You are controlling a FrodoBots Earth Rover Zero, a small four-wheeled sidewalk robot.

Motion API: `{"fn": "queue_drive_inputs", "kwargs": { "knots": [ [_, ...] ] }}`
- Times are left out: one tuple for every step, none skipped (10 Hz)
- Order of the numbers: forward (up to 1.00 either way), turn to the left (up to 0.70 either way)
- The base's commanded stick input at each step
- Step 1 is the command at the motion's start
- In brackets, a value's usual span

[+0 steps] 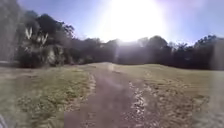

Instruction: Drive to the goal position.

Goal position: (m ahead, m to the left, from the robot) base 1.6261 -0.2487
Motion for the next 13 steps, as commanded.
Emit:
{"fn": "queue_drive_inputs", "kwargs": {
  "knots": [
    [0.50,0.00],
    [0.50,0.00],
    [0.50,0.00],
    [0.50,0.00],
    [0.50,0.00],
    [0.50,0.00],
    [0.50,0.00],
    [0.50,0.00],
    [0.50,0.00],
    [0.50,0.00],
    [0.50,0.00],
    [0.50,0.00],
    [0.50,0.00]
  ]
}}
